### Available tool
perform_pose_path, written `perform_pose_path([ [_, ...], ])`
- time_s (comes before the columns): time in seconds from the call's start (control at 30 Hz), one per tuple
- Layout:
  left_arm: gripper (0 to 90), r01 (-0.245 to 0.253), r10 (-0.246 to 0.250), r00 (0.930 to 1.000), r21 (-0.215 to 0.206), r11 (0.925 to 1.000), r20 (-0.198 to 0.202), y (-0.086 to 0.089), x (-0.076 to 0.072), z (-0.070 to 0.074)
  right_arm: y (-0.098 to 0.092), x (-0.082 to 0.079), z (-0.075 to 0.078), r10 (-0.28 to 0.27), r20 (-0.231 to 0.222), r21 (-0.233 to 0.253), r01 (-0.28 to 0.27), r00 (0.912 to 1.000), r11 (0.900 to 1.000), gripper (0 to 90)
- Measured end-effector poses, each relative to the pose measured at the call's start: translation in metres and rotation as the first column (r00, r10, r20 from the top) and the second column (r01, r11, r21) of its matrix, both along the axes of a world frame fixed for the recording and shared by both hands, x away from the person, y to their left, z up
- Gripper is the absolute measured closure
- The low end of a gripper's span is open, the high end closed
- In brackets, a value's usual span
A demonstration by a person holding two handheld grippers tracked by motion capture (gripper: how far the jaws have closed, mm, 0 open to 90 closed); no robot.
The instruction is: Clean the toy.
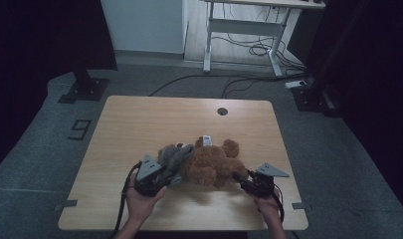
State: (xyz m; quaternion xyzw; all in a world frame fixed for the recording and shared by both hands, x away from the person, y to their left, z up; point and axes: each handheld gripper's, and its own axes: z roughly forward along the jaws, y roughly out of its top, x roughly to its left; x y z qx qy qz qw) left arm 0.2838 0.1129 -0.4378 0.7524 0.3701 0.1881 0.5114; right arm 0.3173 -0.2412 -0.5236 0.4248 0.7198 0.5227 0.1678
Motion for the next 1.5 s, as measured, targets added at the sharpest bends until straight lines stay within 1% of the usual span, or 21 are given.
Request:
perform_pose_path([
  [0.03,75.8,0.0,0.0,1.0,0.0,1.0,0.0,0.0,0.0,0.0,0.0,0.0,0.0,0.0,0.0,0.0,0.0,1.0,1.0,58.4],
  [0.13,75.8,0.044,-0.044,0.999,0.007,0.999,0.0,-0.026,0.006,0.006,0.0,0.0,0.0,0.002,-0.002,0.001,-0.002,1.0,1.0,58.4],
  [0.2,75.8,0.075,-0.075,0.9971,0.005,0.9971,-0.003,-0.045,0.009,0.008,0.0,0.0,0.0,0.002,-0.002,0.0,-0.002,1.0,1.0,58.4],
  [0.27,75.8,0.099,-0.099,0.9951,0.005,0.9951,-0.003,-0.058,0.01,0.01,0.0,0.0,0.0,0.003,-0.002,0.001,-0.003,1.0,1.0,58.4],
  [0.4,75.9,0.145,-0.145,0.9894,0.021,0.9892,-0.006,-0.089,0.012,0.014,0.0,0.001,-0.001,0.003,-0.005,0.009,-0.003,1.0,1.0,58.4],
  [0.43,75.9,0.152,-0.152,0.9883,0.024,0.988,-0.008,-0.094,0.013,0.014,0.0,0.001,-0.001,0.003,-0.005,0.009,-0.003,1.0,1.0,58.4],
  [0.5,75.9,0.172,-0.172,0.9848,0.021,0.9848,-0.022,-0.105,0.015,0.012,-0.001,0.001,-0.001,0.004,-0.007,0.009,-0.004,1.0,1.0,58.4],
  [0.57,75.9,0.182,-0.181,0.9829,0.031,0.9828,-0.035,-0.114,0.016,0.008,-0.001,0.002,-0.002,0.004,-0.008,0.013,-0.004,1.0,1.0,58.4],
  [0.63,75.9,0.181,-0.179,0.9823,0.044,0.9824,-0.055,-0.12,0.017,0.002,-0.001,0.002,-0.002,0.005,-0.008,0.013,-0.005,1.0,1.0,58.4],
  [0.67,75.9,0.18,-0.175,0.9813,0.06,0.9819,-0.08,-0.123,0.018,-0.007,-0.001,0.002,-0.002,0.004,-0.008,0.012,-0.004,1.0,1.0,58.4],
  [0.7,75.9,0.18,-0.175,0.9813,0.06,0.9819,-0.08,-0.123,0.018,-0.007,-0.001,0.002,-0.002,0.004,-0.008,0.012,-0.004,1.0,1.0,58.4],
  [0.83,75.8,0.18,-0.169,0.979,0.094,0.9793,-0.114,-0.125,0.018,-0.021,-0.001,0.001,-0.002,0.006,-0.008,0.008,-0.006,0.9999,1.0,58.5],
  [0.9,75.9,0.178,-0.164,0.9786,0.106,0.9783,-0.124,-0.123,0.017,-0.026,-0.001,0.002,-0.002,0.006,-0.006,0.009,-0.006,1.0,1.0,58.4],
  [1.0,75.9,0.178,-0.162,0.9767,0.106,0.9784,-0.141,-0.118,0.016,-0.032,-0.002,0.001,-0.002,0.01,-0.005,0.005,-0.01,0.9999,1.0,58.4],
  [1.13,75.9,0.173,-0.157,0.9769,0.106,0.9793,-0.146,-0.109,0.012,-0.039,-0.002,0.001,-0.002,0.014,-0.006,0.011,-0.014,0.9999,1.0,58.4],
  [1.3,75.8,0.175,-0.157,0.9754,0.108,0.9787,-0.155,-0.1,0.008,-0.042,-0.003,0.001,-0.002,0.017,-0.009,0.017,-0.017,0.9998,1.0,58.5],
  [1.33,75.8,0.171,-0.153,0.9755,0.104,0.9798,-0.158,-0.094,0.006,-0.043,-0.003,0.001,-0.002,0.018,-0.009,0.017,-0.018,0.9998,1.0,58.5],
  [1.37,75.8,0.171,-0.153,0.9755,0.104,0.9798,-0.158,-0.094,0.006,-0.043,-0.003,0.001,-0.002,0.018,-0.009,0.017,-0.018,0.9998,1.0,58.5],
  [1.5,75.6,0.158,-0.141,0.9773,0.098,0.9826,-0.158,-0.08,0.003,-0.044,-0.004,0.001,-0.002,0.024,-0.008,0.017,-0.023,0.9997,1.0,58.5],
])
